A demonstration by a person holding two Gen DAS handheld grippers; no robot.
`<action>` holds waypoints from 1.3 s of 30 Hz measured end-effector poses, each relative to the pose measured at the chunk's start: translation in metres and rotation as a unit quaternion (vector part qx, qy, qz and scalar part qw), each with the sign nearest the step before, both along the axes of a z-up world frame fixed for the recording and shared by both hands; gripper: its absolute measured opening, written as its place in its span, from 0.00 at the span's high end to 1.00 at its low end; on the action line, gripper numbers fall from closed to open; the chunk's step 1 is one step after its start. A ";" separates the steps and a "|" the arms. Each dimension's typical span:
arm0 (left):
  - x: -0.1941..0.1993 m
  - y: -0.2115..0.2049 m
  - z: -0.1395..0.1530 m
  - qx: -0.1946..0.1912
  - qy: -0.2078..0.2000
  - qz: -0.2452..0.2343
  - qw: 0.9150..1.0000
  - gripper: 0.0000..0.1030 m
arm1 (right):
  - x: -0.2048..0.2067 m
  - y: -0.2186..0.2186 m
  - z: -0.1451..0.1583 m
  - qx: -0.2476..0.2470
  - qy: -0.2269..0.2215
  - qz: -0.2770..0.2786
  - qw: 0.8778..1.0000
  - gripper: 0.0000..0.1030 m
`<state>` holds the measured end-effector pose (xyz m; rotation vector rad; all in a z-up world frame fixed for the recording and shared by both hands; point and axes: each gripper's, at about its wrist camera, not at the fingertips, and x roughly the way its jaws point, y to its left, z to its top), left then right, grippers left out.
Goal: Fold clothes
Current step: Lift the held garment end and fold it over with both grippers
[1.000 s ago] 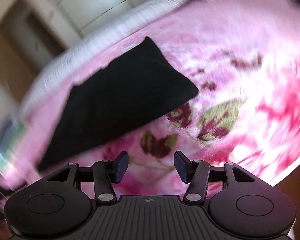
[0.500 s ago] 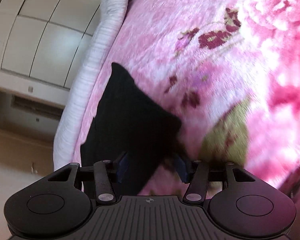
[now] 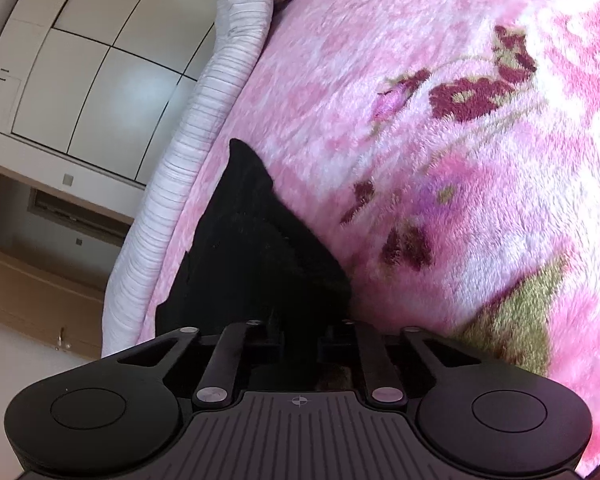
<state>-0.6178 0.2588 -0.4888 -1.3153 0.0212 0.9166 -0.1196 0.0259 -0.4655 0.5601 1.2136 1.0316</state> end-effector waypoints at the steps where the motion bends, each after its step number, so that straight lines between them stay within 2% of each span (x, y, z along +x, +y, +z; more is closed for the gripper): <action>1: -0.002 -0.003 0.002 0.004 0.001 -0.002 1.000 0.92 | -0.001 -0.001 0.001 0.000 -0.002 0.001 1.000 0.90; 6: -0.009 -0.016 0.012 0.023 0.007 -0.011 1.000 0.93 | -0.007 -0.008 0.011 0.015 -0.018 0.002 1.000 0.92; 14: -0.024 -0.040 0.029 0.052 0.015 -0.025 0.998 0.93 | -0.017 -0.040 0.025 0.024 -0.009 0.022 0.999 0.92; 18: -0.047 -0.083 0.034 0.050 0.007 -0.032 0.998 0.93 | -0.031 -0.081 0.029 0.025 -0.004 0.037 0.999 0.92; 24: -0.091 -0.160 0.033 0.022 -0.007 -0.030 0.999 0.93 | -0.055 -0.153 0.039 0.013 0.001 0.067 0.998 0.92; 28: -0.109 -0.195 0.043 0.011 -0.013 -0.031 0.999 0.93 | -0.070 -0.193 0.051 0.011 0.008 0.077 0.997 0.92; 33: -0.117 -0.201 0.069 0.019 -0.041 -0.033 0.998 0.93 | -0.079 -0.210 0.072 0.019 0.011 0.082 0.996 0.92; 39: -0.097 -0.164 0.110 0.042 -0.072 -0.038 0.996 0.91 | -0.069 -0.183 0.114 0.058 -0.010 0.089 0.994 0.91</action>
